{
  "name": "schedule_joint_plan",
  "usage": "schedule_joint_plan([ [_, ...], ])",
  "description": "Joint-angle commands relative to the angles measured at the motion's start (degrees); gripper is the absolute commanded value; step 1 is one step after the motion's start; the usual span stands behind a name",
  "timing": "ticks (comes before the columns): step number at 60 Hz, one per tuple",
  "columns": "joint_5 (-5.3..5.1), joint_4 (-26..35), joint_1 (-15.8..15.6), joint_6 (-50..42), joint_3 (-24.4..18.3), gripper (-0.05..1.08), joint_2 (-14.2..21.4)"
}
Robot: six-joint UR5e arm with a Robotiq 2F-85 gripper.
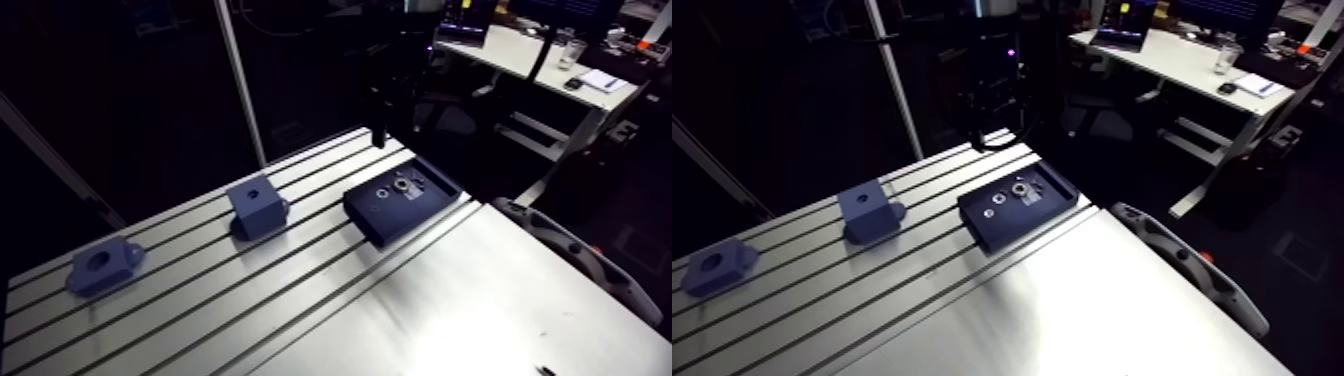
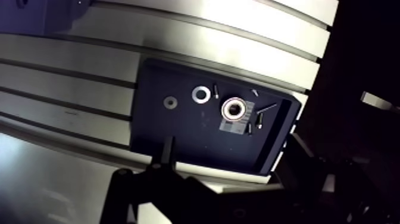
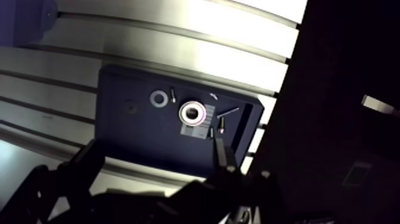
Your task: Pick up the bearing and press it into the housing until flush.
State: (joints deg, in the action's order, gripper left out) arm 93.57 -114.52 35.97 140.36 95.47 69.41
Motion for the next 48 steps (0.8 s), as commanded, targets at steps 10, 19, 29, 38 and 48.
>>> schedule_joint_plan([
  [10,0.17,-4.53,0.59,2.06,2.12,0.01,-2.04],
  [19,0.26,-4.69,0.85,2.09,2.47,0.01,-2.95],
  [29,0.51,-8.46,1.03,2.08,3.76,0.01,-4.12],
  [38,1.38,-9.18,1.45,2.15,4.49,0.07,-4.67],
  [48,1.57,-9.28,1.74,1.91,4.60,0.11,-5.38],
])
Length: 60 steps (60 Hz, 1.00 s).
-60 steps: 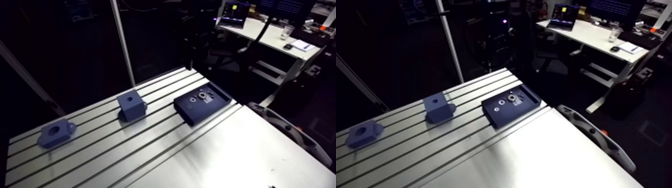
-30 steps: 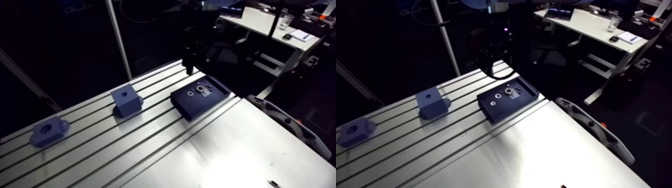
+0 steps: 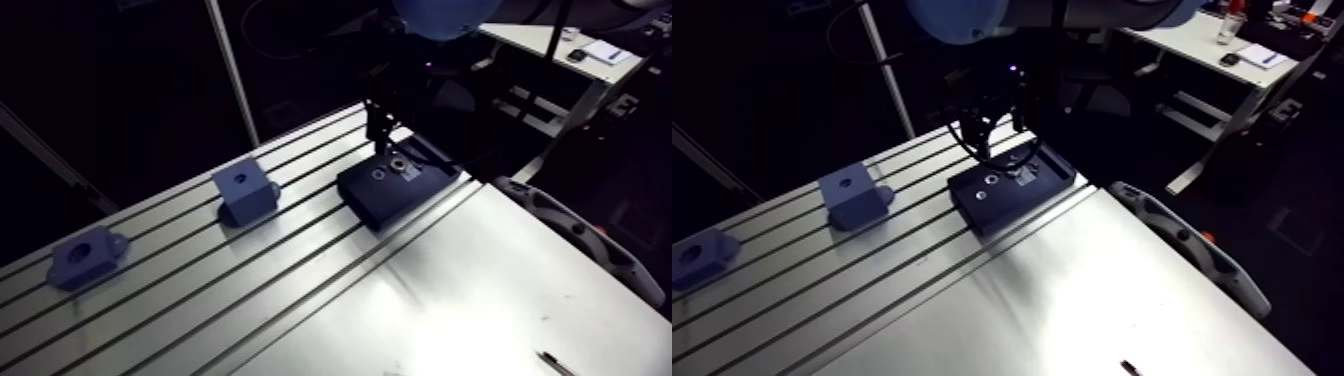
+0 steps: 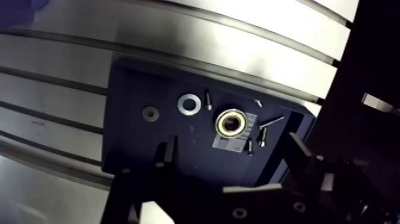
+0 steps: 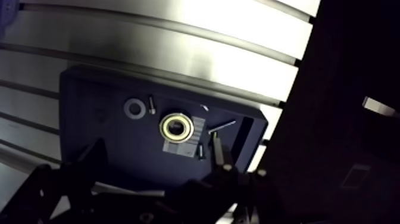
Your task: Pick up the bearing and press it into the housing until flush.
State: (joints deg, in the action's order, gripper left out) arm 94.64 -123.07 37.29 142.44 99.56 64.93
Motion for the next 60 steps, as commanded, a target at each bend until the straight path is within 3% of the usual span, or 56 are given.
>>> schedule_joint_plan([
  [1,0.50,-0.73,0.42,-0.17,0.51,0.11,-0.90],
  [60,0.52,-2.93,1.04,-0.44,1.91,0.26,-3.02],
])
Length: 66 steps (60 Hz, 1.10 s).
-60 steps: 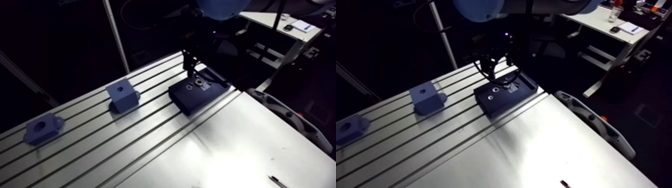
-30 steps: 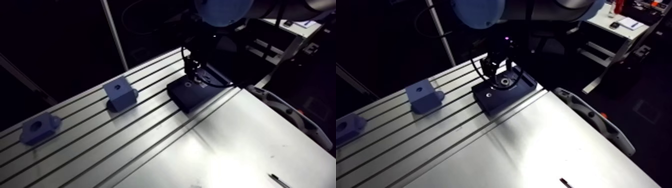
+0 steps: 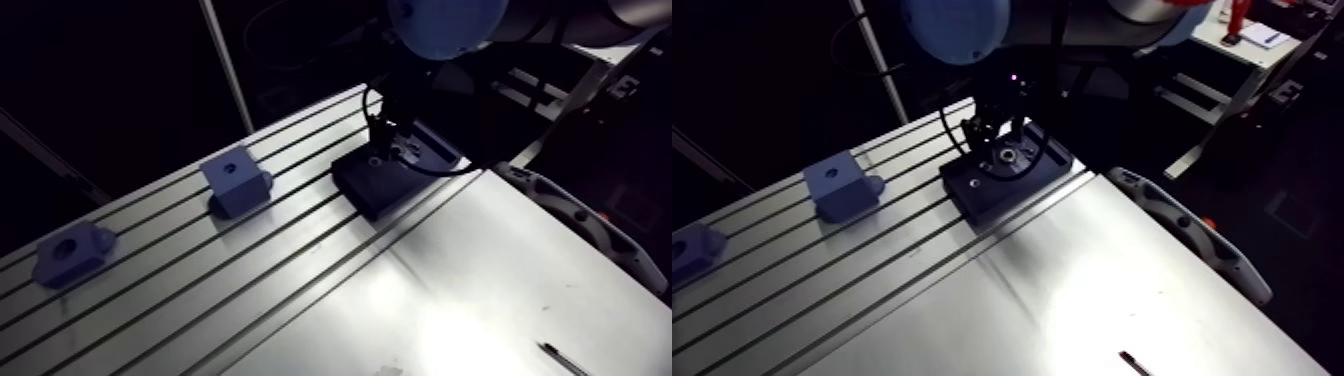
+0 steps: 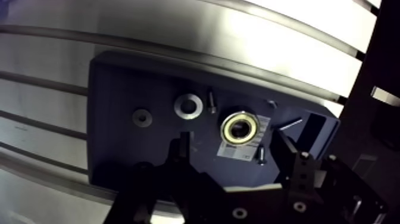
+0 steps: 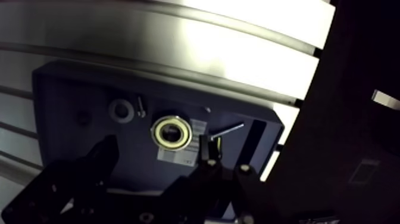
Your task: Pick up the bearing and press it into the housing until flush.
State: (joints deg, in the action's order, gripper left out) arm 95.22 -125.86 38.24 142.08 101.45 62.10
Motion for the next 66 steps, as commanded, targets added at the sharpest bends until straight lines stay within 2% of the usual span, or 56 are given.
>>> schedule_joint_plan([
  [1,-0.06,-0.13,0.09,-0.08,0.02,0.26,-0.19],
  [66,0.01,-1.36,0.44,-0.53,-0.24,0.33,-1.33],
])
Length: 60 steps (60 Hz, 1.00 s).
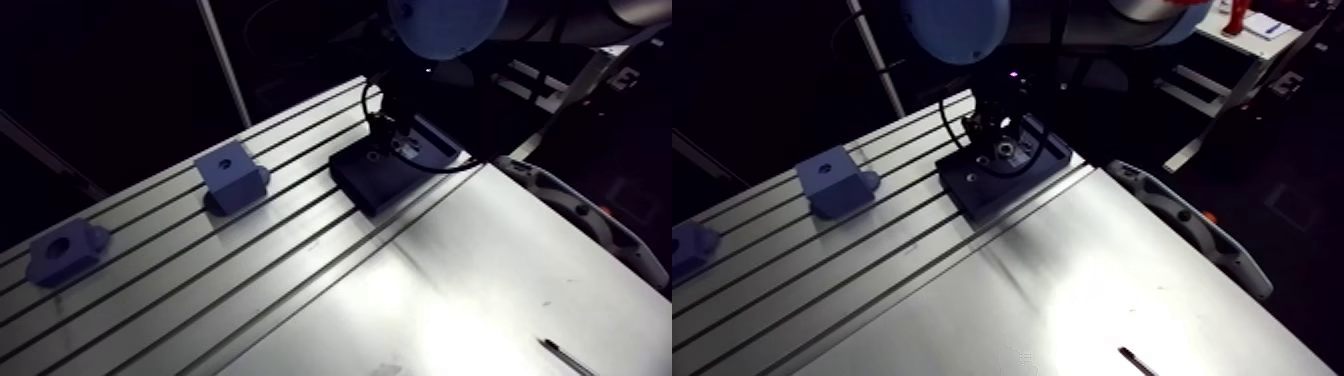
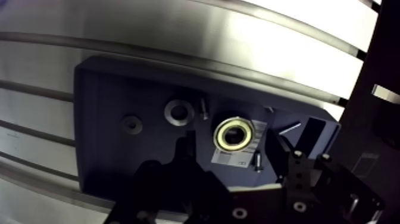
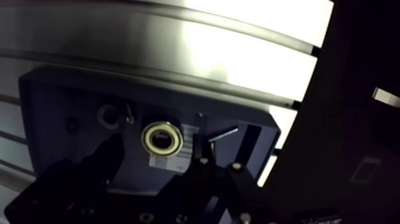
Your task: Pick up the bearing and press it into the housing until flush.
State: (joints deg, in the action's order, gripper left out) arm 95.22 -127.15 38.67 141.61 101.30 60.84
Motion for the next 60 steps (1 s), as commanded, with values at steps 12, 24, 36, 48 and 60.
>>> schedule_joint_plan([
  [12,0.00,-0.08,0.01,-0.05,-0.18,0.37,-0.58],
  [24,-0.08,-0.08,0.01,-0.05,-0.27,0.38,-0.60],
  [36,-0.08,0.01,0.01,-0.05,-0.36,0.40,-0.60],
  [48,-0.08,0.01,0.01,-0.05,-0.36,0.43,-0.60],
  [60,-0.08,0.01,0.08,-0.05,-0.27,0.44,-0.60],
])
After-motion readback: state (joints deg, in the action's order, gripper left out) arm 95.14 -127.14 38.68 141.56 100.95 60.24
